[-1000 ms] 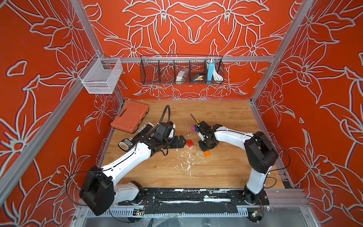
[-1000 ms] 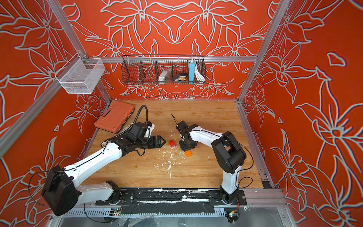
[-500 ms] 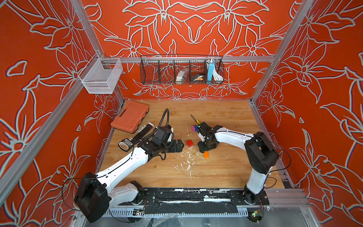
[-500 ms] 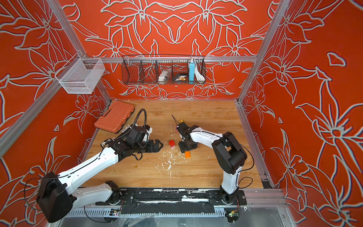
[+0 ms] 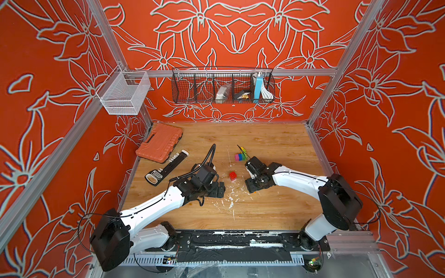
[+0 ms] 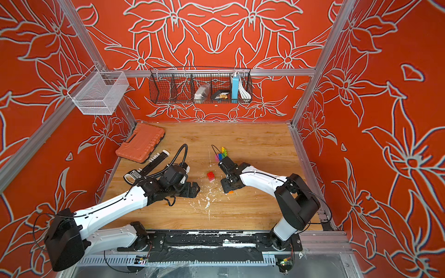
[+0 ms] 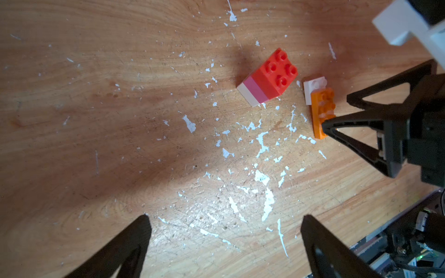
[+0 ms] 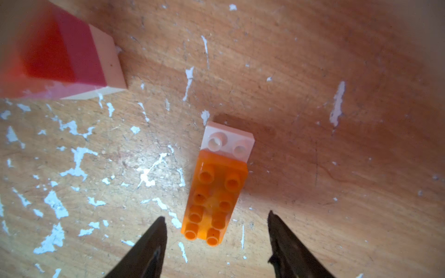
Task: Assemble the letter r with lego
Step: Assemble the lego brick with the lego brick, then pick up the lego brick from the center of the board.
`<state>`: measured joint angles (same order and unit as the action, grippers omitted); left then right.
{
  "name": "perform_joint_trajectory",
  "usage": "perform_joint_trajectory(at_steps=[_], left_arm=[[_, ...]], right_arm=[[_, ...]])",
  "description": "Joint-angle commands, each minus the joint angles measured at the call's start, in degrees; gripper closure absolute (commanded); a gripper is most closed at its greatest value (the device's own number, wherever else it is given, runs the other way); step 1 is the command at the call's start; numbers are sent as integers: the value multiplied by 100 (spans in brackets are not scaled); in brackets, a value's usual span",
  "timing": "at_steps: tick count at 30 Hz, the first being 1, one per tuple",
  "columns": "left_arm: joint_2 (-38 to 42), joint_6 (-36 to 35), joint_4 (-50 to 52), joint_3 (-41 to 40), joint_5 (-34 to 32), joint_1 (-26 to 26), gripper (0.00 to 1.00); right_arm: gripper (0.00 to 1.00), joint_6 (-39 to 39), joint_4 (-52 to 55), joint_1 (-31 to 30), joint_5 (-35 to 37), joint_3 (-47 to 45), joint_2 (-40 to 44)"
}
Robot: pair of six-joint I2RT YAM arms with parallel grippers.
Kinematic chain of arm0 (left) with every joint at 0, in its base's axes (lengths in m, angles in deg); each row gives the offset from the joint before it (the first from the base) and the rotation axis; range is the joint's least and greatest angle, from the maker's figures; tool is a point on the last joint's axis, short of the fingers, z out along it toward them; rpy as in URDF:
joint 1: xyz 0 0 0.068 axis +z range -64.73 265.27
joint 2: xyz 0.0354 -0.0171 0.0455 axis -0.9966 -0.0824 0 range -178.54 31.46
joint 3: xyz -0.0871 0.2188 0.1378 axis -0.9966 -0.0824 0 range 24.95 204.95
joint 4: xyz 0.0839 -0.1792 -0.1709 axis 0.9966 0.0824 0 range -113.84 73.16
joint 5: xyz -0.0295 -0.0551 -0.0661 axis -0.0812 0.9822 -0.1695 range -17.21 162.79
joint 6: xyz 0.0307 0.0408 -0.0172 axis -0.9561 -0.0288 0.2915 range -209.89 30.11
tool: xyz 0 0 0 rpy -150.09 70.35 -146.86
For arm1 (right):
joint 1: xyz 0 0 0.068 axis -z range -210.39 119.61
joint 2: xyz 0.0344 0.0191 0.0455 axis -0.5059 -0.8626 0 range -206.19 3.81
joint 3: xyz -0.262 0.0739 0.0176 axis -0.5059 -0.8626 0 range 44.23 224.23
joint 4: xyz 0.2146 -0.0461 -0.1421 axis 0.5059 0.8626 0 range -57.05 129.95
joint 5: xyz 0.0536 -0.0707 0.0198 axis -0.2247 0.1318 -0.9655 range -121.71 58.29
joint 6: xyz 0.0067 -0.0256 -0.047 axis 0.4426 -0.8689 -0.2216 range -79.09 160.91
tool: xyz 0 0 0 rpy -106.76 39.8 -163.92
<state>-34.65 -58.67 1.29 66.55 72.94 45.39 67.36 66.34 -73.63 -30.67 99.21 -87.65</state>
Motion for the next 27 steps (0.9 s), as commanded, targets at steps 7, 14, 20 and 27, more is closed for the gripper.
perform_joint_trajectory(at_steps=[7, 14, 20, 27], left_arm=[[-17, 103, -262, -92, -50, -29, 2], [-17, 73, -289, -124, -40, -29, 2], [-29, 81, -315, -137, -49, -31, 3], [-6, 338, -832, -320, 637, 310, 4]], right_arm=[[43, 937, -105, -137, 121, -180, -159], [60, 1001, -122, -141, 57, -102, -374], [70, 1001, -44, -140, 80, -45, -437], [100, 619, 277, -143, 408, 147, 148]])
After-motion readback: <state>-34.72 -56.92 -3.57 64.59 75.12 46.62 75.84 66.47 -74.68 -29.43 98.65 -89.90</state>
